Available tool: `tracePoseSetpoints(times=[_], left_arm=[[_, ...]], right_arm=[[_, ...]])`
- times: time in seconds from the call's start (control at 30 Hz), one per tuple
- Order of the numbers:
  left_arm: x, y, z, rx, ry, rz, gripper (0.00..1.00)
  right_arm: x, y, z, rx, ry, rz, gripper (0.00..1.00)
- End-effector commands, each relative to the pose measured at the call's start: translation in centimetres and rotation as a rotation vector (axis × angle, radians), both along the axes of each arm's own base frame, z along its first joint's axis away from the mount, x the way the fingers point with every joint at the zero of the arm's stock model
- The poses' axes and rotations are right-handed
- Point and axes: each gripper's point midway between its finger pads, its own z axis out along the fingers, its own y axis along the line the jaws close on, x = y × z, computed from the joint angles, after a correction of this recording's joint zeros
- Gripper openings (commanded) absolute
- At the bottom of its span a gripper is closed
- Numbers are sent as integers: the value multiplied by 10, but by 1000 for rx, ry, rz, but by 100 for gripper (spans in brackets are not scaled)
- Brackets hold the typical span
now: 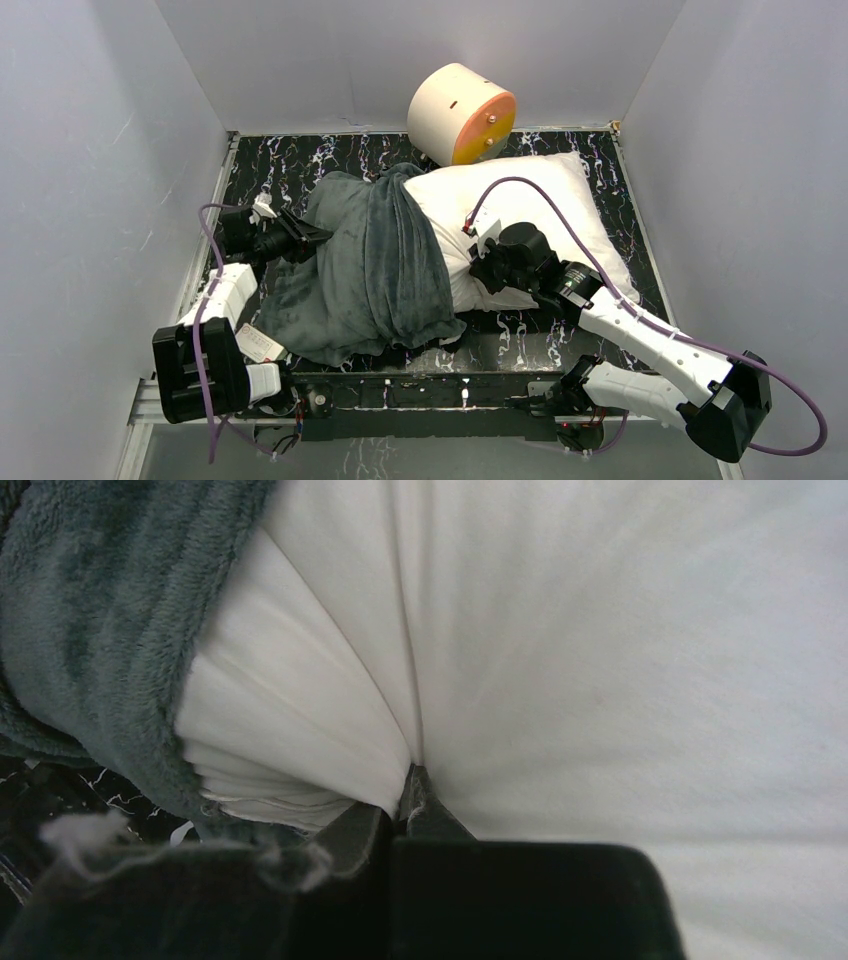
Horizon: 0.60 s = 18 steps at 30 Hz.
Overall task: Remove the pillowcase from the pillow
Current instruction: Remove the pillow from the pillowcase.
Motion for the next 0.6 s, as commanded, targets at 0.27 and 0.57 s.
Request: tracePoseSetpoints(times=[0.27, 0.57], left_arm=[[-11, 139, 42, 782, 159, 414, 0], [-29, 205, 95, 907, 169, 654, 0]], right_arm=[[4, -41, -22, -147, 71, -195, 0], [4, -46, -31, -172, 101, -229, 0]])
